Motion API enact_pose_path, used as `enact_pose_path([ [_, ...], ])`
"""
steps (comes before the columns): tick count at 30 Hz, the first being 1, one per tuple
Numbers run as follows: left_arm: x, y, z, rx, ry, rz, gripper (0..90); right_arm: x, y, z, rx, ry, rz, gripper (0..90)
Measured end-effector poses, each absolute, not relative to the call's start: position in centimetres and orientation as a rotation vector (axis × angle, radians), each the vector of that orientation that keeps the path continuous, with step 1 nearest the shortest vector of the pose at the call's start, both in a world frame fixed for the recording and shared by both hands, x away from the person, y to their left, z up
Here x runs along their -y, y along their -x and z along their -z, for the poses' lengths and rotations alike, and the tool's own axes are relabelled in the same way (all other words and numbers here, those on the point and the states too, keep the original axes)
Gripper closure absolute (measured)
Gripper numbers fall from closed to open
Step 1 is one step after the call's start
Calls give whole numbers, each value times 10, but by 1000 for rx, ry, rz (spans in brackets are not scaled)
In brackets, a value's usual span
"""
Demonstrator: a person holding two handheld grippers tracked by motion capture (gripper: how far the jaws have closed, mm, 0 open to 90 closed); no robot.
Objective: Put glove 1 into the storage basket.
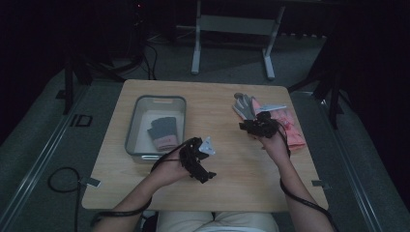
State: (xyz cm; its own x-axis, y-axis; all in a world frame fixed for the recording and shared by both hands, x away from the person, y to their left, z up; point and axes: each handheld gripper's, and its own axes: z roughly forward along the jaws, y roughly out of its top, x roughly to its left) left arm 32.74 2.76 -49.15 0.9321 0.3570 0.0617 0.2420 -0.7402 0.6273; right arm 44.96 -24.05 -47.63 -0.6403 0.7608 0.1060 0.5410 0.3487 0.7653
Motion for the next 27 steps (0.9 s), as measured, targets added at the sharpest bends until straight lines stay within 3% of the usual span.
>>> enact_pose_path([
  [5,-23,-314,512,-461,-2453,-315,23,257,-469,476,-2298,-1178,-1082,631],
  [11,-29,-307,524,-532,-2347,-349,23,265,-498,473,-2290,-1178,-1000,644],
  [19,-32,-295,537,-597,-2290,-441,3,253,-538,492,-2337,-1163,-880,658],
  [27,-33,-291,543,-605,-2288,-440,2,254,-560,513,-2347,-1173,-711,656],
])
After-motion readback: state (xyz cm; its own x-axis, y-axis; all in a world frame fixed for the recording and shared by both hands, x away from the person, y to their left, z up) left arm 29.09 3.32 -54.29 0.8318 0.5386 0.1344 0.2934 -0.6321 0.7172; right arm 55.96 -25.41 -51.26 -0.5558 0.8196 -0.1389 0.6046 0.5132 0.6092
